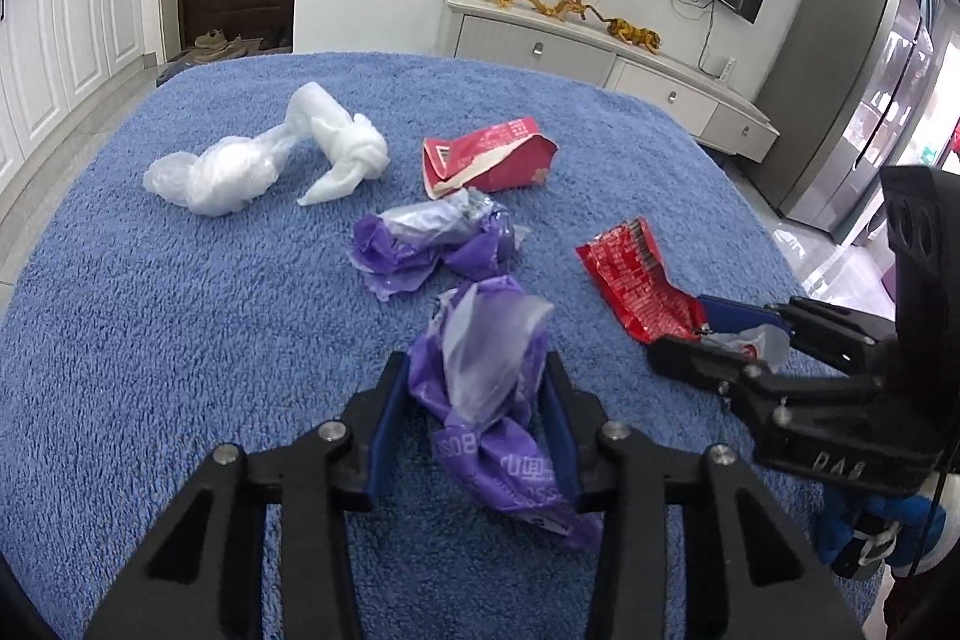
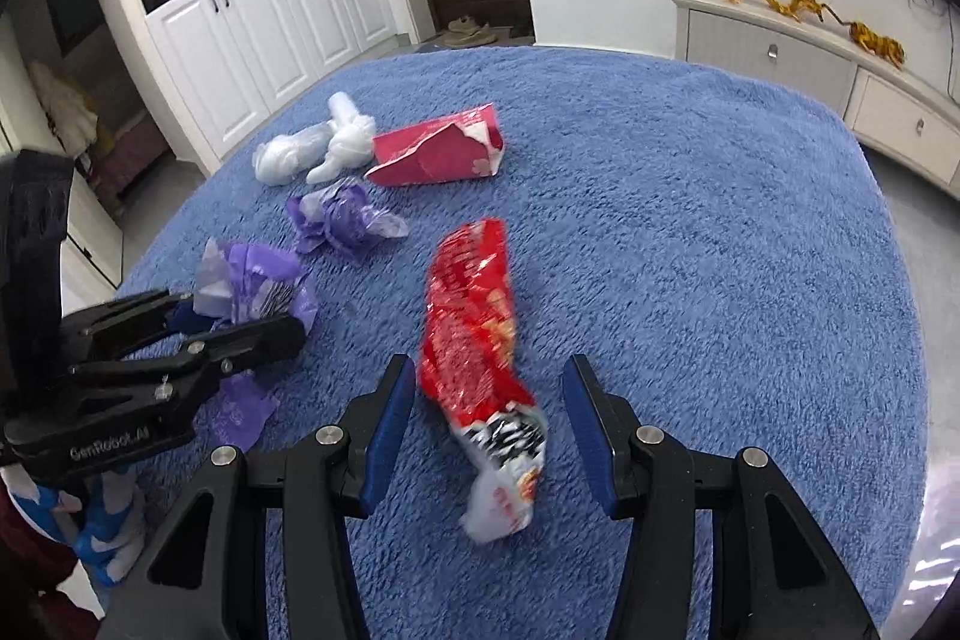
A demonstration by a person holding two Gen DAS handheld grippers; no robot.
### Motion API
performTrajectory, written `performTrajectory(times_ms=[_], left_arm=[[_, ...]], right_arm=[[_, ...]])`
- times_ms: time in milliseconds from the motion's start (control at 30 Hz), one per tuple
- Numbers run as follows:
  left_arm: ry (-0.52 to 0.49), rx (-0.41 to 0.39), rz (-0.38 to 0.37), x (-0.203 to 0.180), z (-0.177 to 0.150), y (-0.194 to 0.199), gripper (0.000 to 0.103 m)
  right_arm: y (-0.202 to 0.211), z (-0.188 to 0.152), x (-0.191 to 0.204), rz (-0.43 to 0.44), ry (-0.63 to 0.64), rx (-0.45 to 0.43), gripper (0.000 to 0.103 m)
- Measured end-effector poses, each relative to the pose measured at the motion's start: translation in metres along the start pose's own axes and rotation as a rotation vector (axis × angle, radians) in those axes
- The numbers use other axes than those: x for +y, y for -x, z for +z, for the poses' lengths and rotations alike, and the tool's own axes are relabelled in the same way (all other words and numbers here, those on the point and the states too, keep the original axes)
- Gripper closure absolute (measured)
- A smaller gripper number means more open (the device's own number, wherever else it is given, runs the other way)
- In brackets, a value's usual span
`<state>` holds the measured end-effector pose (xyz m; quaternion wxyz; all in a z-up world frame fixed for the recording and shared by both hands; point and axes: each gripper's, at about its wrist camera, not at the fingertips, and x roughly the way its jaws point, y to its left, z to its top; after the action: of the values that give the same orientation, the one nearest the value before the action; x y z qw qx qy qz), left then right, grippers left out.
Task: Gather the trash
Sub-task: 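Grasp the purple bag with the left tool while the right tool grasps the red wrapper, then carry both wrappers to the trash bin and open both tools to drop them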
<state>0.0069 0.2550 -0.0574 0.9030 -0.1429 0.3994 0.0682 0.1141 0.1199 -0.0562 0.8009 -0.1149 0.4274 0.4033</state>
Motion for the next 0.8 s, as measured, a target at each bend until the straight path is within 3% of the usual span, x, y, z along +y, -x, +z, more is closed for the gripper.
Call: performTrajectory(times_ms=[200,433,800], left_arm=[[-0.038,-0.006,0.008,-0.01,-0.008,0.015,0.066],[-0.085,-0.061,0.004,-0.018,-0.015,0.057,0.066],[-0.172,-0.192,0.013,-0.047,-0.028,0.134,0.066]], right_arm=[[0.013,-0.013,0.015,-0.072,0.08,-0.007,0.077],[0.056,-0.033,0.02,-0.066,0.018,-0.06,0.077],[0.16,-0.079,0.03,-0.099,-0.058,-0.2,0.077]])
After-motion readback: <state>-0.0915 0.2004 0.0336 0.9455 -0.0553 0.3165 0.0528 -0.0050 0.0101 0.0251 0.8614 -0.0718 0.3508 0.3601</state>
